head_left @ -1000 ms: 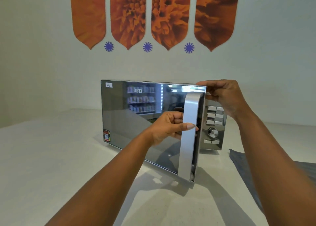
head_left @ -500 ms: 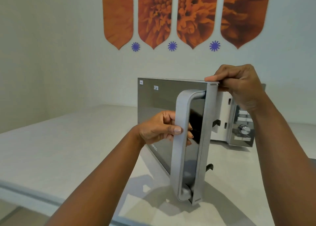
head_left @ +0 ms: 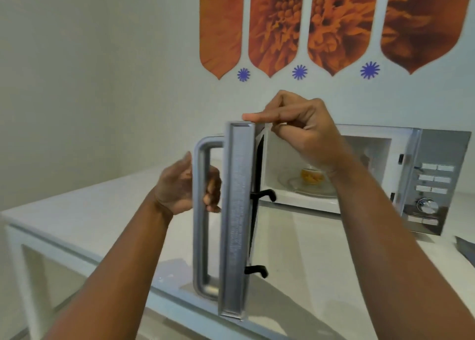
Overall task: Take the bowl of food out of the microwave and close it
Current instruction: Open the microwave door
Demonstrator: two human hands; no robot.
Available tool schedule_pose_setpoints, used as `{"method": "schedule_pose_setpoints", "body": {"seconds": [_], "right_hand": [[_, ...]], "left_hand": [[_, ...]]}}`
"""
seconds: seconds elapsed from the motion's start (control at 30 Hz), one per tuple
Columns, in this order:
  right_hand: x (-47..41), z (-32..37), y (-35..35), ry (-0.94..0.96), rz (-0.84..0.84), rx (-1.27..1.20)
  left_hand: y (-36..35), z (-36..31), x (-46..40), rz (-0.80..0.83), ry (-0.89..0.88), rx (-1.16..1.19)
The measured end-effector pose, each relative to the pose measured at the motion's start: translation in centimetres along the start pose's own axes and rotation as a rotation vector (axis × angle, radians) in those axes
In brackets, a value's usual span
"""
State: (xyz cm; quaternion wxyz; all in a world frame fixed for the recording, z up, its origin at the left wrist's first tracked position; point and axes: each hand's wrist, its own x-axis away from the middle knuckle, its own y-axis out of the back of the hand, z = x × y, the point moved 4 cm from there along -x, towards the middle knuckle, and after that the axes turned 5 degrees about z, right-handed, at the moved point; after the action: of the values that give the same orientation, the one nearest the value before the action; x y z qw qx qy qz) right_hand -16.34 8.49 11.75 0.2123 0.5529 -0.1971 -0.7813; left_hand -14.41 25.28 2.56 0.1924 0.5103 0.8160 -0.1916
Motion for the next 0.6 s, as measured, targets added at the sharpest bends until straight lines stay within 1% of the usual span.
{"method": "schedule_pose_setpoints", "body": {"seconds": [0.1,0.17,0.23,0.27,0.3,0.37,0.4,0.6], "right_hand": [[-1.1,-0.3,-2.9,0.007,0.068,-0.012],[-1.8,-0.5,-4.6,0.002,0.110,-0.020],[-2.6,-0.7,-6.0,-0.001,0.141,-0.039],[-2.9,-0.8,-6.6,-0.003,0.148,-0.050],[-3.2,-0.9,-7.0,-0.007,0.150,-0.058],[-3.6,-1.2,-7.5,-0.013,0.136,-0.078],[-3.7,-1.4,-7.6,-0.016,0.123,-0.094],[-3.8,-1.8,-7.6,-0.015,0.124,-0.115]], "left_hand": [[0.9,-1.9,2.3,-0.046,-0.056,0.145],[1.8,-3.0,3.9,-0.104,-0.058,0.152],[2.4,-3.7,5.3,-0.198,-0.070,0.139],[2.8,-3.9,5.9,-0.252,-0.056,0.108],[3.3,-4.2,6.5,-0.340,-0.022,0.013],[4.3,-4.7,7.8,-0.583,0.044,-0.235],[4.6,-4.9,8.2,-0.659,0.060,-0.301],[4.6,-4.9,8.4,-0.710,0.042,-0.336]]}}
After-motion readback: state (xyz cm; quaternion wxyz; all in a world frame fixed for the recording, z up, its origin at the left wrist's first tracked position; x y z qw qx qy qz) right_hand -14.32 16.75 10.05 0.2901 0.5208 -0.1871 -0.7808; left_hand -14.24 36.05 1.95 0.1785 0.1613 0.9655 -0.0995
